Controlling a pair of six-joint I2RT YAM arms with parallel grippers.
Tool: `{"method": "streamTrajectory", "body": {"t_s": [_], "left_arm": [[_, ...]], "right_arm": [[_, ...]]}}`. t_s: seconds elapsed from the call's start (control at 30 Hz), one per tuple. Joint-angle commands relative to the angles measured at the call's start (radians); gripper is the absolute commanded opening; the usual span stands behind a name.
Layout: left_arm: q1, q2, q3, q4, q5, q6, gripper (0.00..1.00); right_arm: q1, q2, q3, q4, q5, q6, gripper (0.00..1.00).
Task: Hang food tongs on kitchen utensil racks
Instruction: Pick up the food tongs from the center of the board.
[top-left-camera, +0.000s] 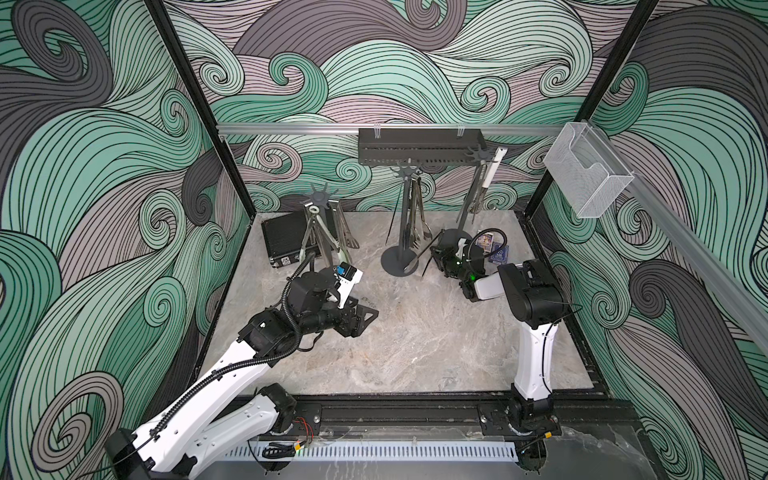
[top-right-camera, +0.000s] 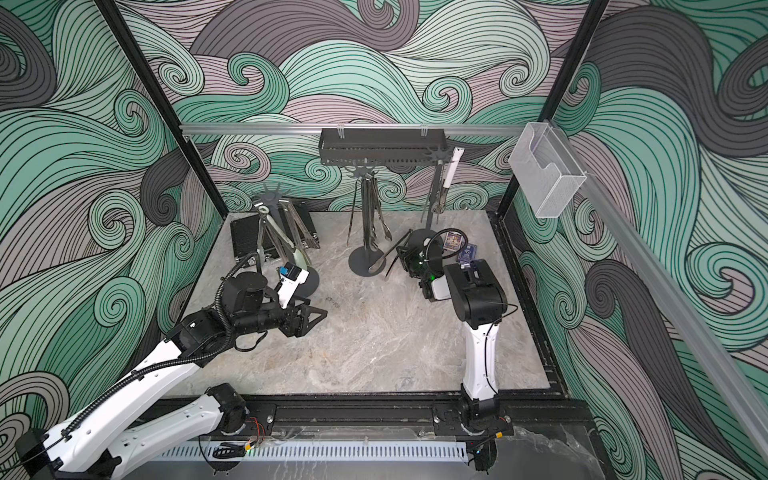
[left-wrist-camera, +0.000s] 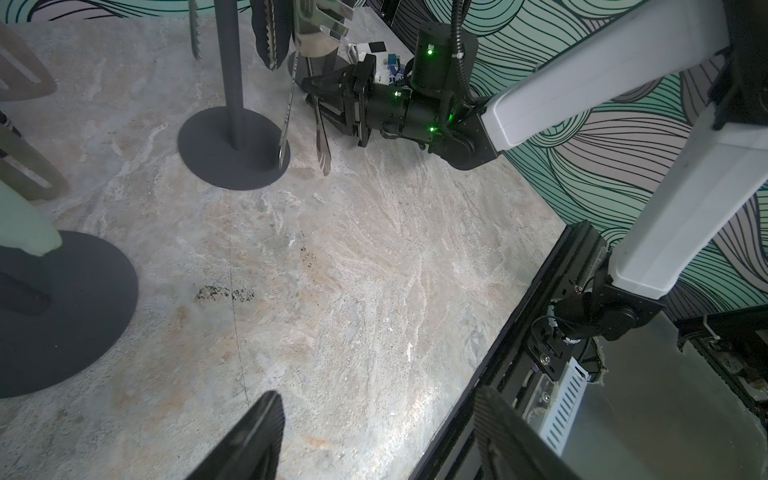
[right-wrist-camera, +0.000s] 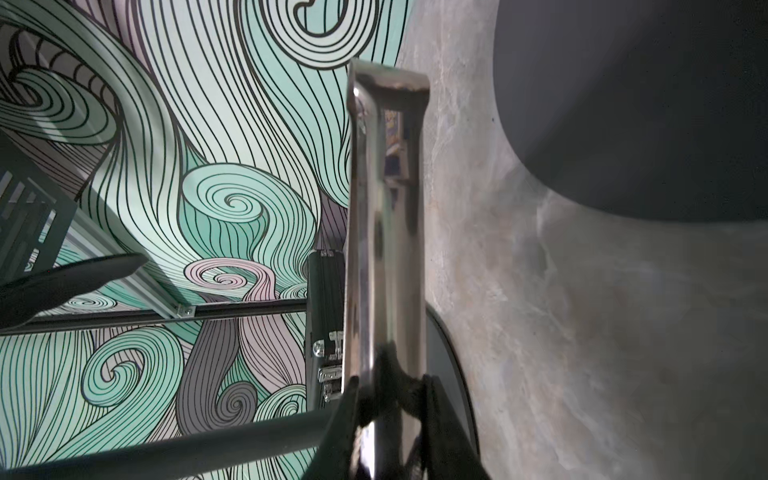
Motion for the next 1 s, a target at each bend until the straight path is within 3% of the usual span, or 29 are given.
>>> {"method": "streamTrajectory", "body": {"t_s": [0.0, 0.13, 0.37, 0.67, 0.97], "left_arm": [[0.006, -0.012, 0.001, 0.004, 0.011, -0.007, 0.73], [0.006, -0.007, 0.005, 0.001, 0.013, -0.005, 0.73], [0.004, -0.011, 0.007, 0.000, 0.014, -0.004, 0.73], [0.007, -0.015, 0.008, 0.006, 0.017, 0.000, 0.73], [0.006, -0.017, 0.005, 0.012, 0.019, -0.001, 0.73]], "right_arm": [[-0.005, -0.098, -0.082, -0.032, -0.104, -0.094, 0.19], [-0.007, -0.187, -0.160, -0.094, -0.152, -0.174, 0.19], [-0.005, -0.463, -0.252, -0.397, -0.200, -0.408, 0.19], [-0.006, -0.869, -0.223, -0.877, -0.078, -0.722, 0.19], [-0.005, -0.997, -0.067, -1.112, 0.027, -0.912, 0.20]]}}
